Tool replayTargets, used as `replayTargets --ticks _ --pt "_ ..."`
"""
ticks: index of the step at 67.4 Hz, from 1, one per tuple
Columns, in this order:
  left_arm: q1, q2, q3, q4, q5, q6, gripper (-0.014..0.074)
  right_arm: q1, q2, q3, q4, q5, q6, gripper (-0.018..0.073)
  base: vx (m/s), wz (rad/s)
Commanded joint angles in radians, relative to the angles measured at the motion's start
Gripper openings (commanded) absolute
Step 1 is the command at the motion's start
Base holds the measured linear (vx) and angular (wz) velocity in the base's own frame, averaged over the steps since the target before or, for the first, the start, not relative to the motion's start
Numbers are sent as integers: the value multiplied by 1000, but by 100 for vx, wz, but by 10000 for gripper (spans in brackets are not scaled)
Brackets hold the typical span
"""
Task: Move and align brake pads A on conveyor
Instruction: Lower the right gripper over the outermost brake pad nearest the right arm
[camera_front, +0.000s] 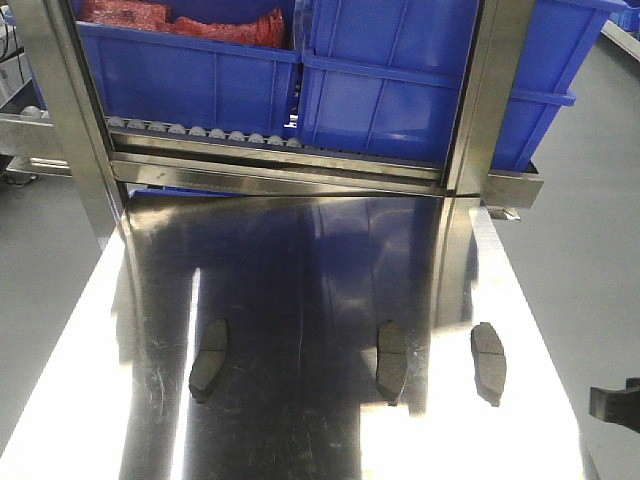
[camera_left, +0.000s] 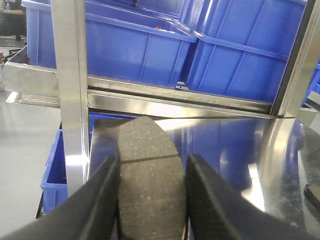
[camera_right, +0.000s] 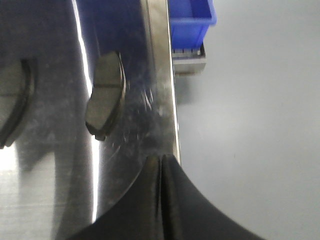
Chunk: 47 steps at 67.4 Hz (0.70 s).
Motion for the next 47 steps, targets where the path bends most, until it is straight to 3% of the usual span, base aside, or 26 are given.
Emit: replayTargets --ticks 1,20,47 --pt "-4 9 -29 -7 -91 -2 -6 -8 28 -36 13 -34 31 -11 0 0" --pt "-4 9 -29 -7 -90 -2 -6 -8 60 -55 -8 -27 30 45 0 0" --pt "-4 9 -29 -7 -90 -2 -6 -7 63 -80 0 -49 -56 405 0 0"
